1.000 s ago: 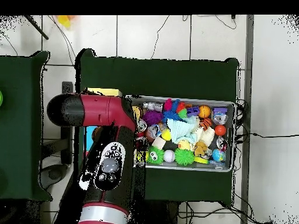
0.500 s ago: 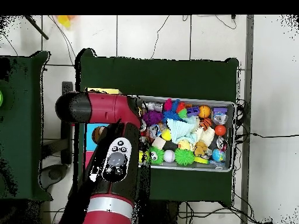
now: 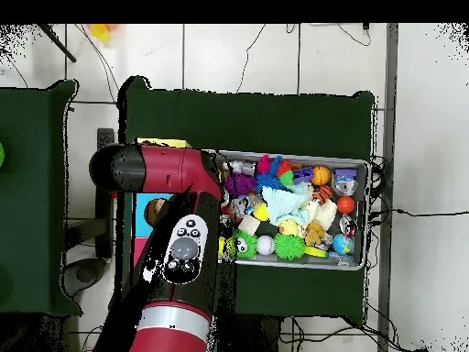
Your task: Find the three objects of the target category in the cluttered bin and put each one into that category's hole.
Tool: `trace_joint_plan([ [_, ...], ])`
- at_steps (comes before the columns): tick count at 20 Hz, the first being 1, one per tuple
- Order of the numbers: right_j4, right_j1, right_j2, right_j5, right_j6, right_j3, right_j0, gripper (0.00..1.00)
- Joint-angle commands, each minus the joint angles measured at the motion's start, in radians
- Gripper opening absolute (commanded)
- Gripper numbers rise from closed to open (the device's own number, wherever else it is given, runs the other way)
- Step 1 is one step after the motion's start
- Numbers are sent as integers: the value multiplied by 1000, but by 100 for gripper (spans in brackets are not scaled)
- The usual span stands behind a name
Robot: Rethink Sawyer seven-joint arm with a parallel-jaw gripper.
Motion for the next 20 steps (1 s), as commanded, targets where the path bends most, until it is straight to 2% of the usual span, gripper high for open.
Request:
trace_joint_plan([
  [1, 51, 38, 61, -3, 250, 51, 39, 0],
  [12, 57, 5, 51, 10, 207, 85, 40, 0],
  [20, 49, 6, 113, 0, 103, 84, -38, 0],
])
